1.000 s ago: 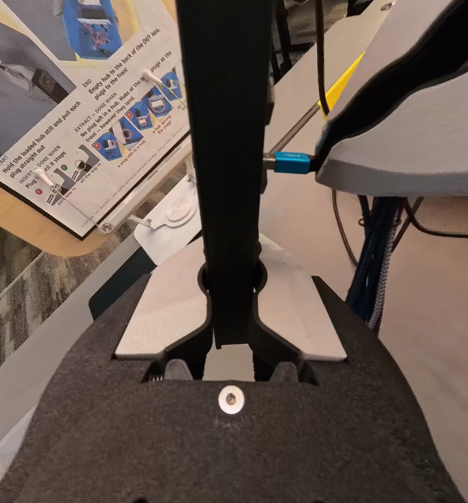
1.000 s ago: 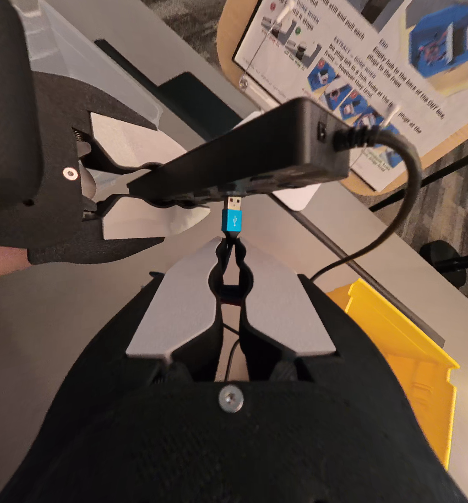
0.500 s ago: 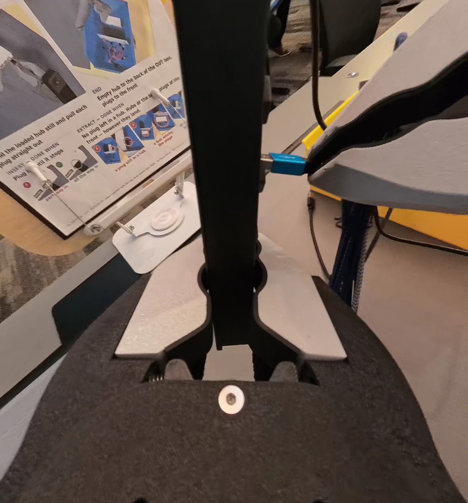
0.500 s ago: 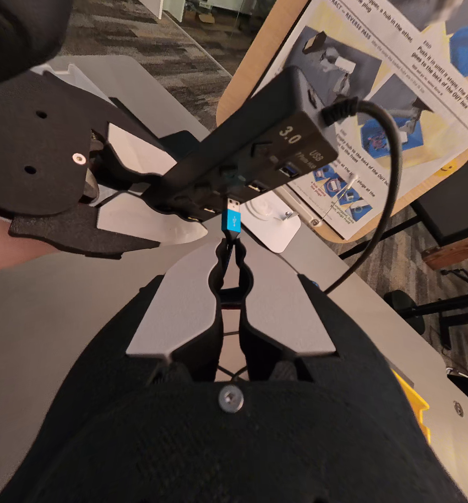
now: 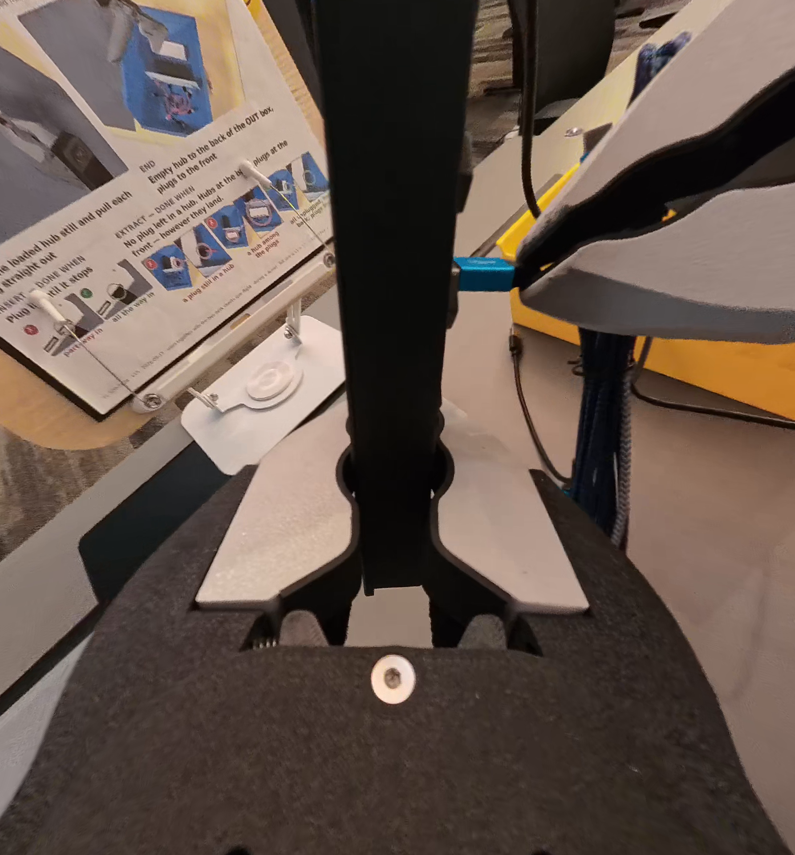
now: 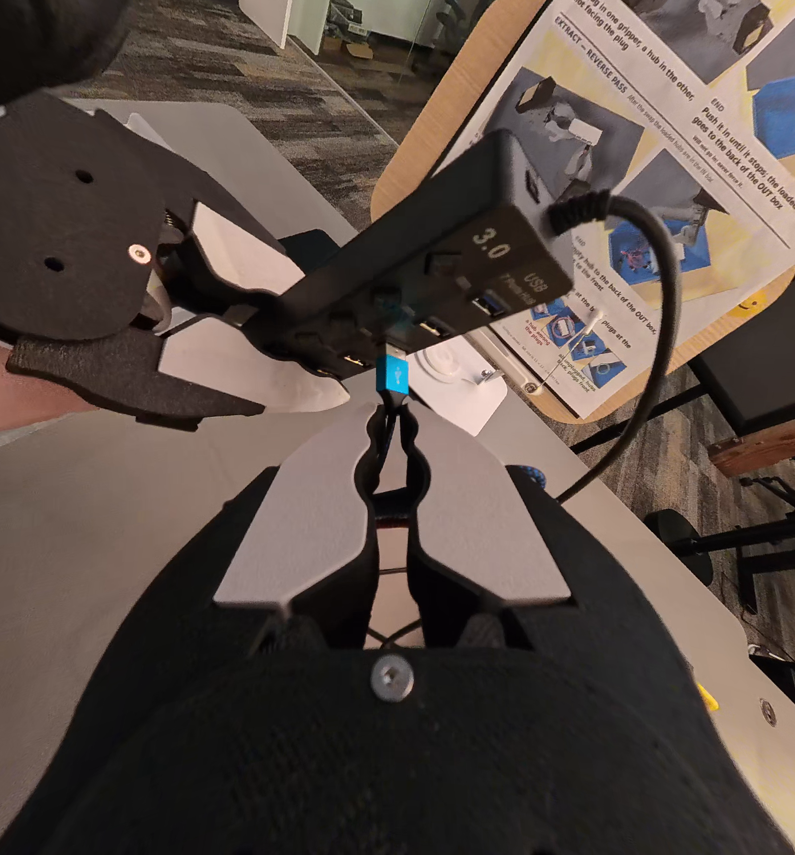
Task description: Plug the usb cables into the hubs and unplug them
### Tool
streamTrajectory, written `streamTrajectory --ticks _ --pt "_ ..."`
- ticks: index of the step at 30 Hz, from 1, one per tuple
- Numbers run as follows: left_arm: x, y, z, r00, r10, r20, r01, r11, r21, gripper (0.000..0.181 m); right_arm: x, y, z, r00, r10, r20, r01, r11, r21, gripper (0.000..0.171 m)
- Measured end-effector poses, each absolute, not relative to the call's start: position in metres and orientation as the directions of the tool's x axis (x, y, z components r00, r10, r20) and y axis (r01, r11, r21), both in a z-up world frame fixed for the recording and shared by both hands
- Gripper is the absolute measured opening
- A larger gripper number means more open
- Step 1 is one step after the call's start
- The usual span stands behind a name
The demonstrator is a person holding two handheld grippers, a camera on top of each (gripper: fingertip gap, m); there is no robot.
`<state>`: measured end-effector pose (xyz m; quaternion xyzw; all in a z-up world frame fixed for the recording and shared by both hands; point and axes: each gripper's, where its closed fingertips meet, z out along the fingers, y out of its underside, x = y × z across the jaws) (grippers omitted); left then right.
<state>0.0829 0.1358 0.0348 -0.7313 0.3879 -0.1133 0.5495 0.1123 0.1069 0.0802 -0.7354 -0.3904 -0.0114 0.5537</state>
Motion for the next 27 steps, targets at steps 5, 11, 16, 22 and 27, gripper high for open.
streamTrajectory --ticks 5,11,16,22,27 --pt "0.083 0.138 0.034 0.686 -0.674 -0.276 -0.449 -0.092 -0.889 0.025 0.113 0.109 0.078 0.705 0.553 0.444 0.583 -0.094 -0.807 0.008" --pt "0.081 0.139 0.039 0.696 -0.645 -0.316 -0.458 -0.059 -0.887 0.025 0.111 0.106 0.082 0.713 0.604 0.355 0.503 -0.089 -0.860 0.015" --pt "0.078 0.138 0.045 0.707 -0.629 -0.323 -0.442 -0.037 -0.896 0.025 0.109 0.102 0.092 0.675 0.651 0.348 0.463 -0.005 -0.886 0.025" --pt "0.077 0.137 0.049 0.707 -0.649 -0.280 -0.403 -0.045 -0.914 0.025 0.127 0.074 0.154 0.677 0.662 0.321 0.216 0.239 -0.947 0.025" --pt "0.075 0.133 0.056 0.705 -0.667 -0.240 -0.363 -0.049 -0.930 0.025 0.171 0.074 0.175 0.740 0.641 0.207 0.025 0.281 -0.959 0.025"
